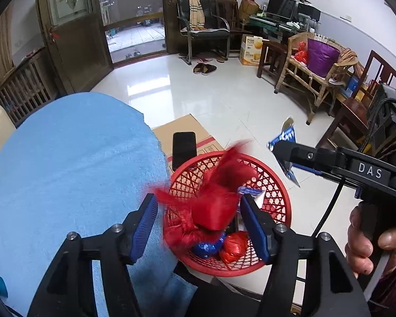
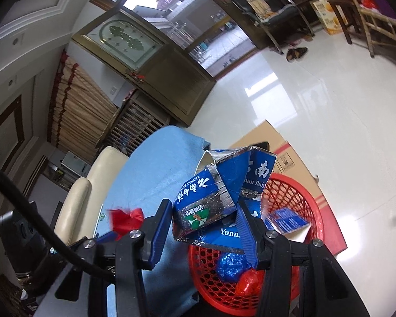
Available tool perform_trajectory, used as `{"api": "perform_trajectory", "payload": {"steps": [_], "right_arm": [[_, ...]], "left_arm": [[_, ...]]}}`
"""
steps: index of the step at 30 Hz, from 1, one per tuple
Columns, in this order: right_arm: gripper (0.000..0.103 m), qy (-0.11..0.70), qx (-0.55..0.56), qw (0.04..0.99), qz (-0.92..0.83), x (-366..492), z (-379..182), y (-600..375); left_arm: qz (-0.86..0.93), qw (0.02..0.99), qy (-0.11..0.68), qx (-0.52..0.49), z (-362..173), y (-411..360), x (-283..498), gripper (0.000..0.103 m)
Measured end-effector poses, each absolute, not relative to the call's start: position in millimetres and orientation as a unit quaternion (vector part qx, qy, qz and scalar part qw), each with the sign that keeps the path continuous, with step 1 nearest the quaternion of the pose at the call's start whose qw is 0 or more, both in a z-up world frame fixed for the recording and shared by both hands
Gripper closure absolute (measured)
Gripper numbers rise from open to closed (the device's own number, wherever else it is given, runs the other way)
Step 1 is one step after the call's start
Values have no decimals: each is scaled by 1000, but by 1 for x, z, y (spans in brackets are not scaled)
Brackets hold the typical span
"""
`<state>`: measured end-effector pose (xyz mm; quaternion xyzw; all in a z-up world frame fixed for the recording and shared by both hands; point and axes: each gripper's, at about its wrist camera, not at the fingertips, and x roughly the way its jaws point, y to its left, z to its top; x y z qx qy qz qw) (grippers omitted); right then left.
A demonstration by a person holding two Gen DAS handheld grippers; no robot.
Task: Collect trash
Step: 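Open both tools over the red basket to drop cloth and wrapper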
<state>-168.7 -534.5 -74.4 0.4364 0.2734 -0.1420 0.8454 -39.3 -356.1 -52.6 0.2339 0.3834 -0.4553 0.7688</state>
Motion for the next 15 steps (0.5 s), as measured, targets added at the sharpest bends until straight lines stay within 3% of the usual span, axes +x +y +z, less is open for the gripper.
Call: {"api": "perform_trajectory", "payload": {"steps": [3,9,15], "right_arm": [[44,283,457,832,-138,-168,-83,-540],[43,282,455,835,-127,-166,-79,-536],[43,281,428,851,-115,-162,-67,-522]], "left_arm": [[-449,774,374,242,-52,-353,-40,37],[-429,799,342,247,-35,-328,-41,37],[-368,847,282,261,-6,-291,-45,28]]}}
